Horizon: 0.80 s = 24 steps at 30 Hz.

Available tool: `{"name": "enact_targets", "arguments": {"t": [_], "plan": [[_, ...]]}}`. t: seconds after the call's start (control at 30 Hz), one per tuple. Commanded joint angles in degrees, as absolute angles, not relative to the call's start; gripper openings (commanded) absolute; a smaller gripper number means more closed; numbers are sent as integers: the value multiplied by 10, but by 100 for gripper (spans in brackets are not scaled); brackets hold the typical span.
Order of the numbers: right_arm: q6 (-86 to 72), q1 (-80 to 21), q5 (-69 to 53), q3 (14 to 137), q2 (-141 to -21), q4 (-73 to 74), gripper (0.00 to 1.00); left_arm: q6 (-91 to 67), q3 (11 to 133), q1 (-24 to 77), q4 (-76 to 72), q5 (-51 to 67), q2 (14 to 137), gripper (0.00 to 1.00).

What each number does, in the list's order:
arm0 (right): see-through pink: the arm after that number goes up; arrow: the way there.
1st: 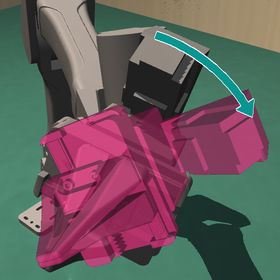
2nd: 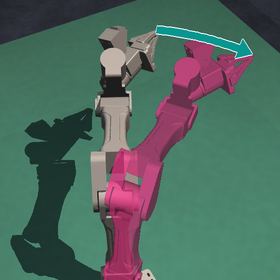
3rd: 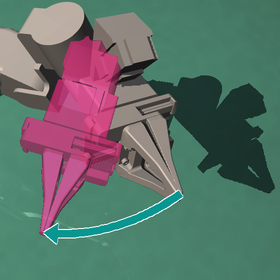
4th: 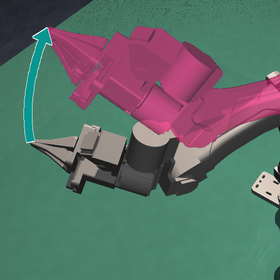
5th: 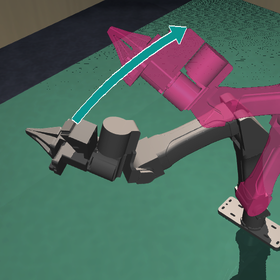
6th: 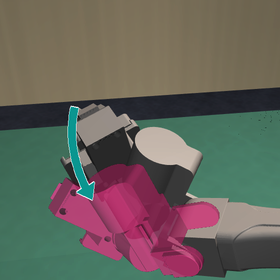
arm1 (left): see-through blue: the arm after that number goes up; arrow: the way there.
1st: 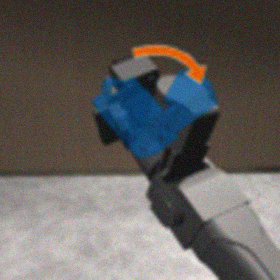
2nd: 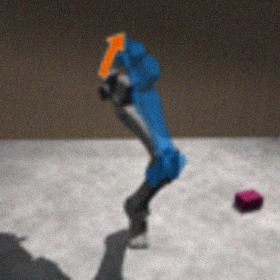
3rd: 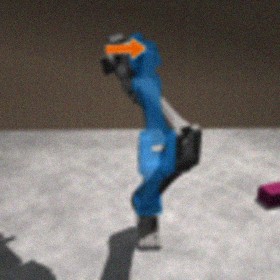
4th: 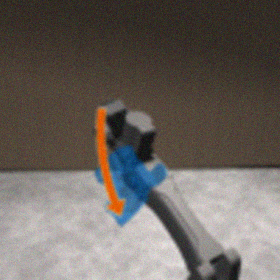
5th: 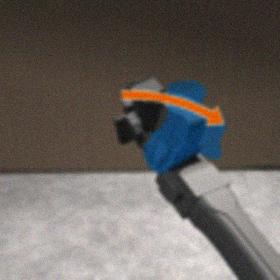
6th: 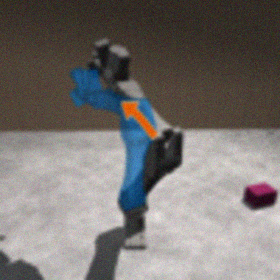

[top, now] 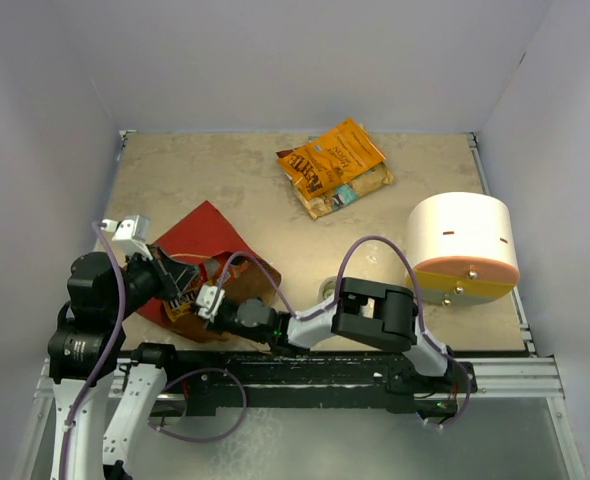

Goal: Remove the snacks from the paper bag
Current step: Take out the snack from the paper bag.

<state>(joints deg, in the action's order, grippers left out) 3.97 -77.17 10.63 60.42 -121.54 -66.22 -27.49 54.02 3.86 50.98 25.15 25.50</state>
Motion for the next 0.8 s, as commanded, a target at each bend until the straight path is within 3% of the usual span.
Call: {"name": "enact_targets", "arguments": {"t": [0.0,0.1,0.23,0.37,0.5,0.67,0.77], "plan": [[0,-779,115,609,-1209,-712,14,-280,558,35,485,239,277,0],[8,-769,149,586,-1201,-717,19,-268,562,35,498,236,273,0],[19,-752,176,588,-1213,-695,35,-258,563,35,487,244,267,0],[69,-729,121,608,-1226,-665,45,-249,566,35,490,243,272,0],[158,-728,55,631,-1249,-665,65,-252,558,35,484,246,275,0],[225,-727,-7,666,-1278,-649,82,-253,553,35,477,243,273,0],[240,-720,-27,699,-1292,-621,87,-254,551,34,475,241,276,0]]}}
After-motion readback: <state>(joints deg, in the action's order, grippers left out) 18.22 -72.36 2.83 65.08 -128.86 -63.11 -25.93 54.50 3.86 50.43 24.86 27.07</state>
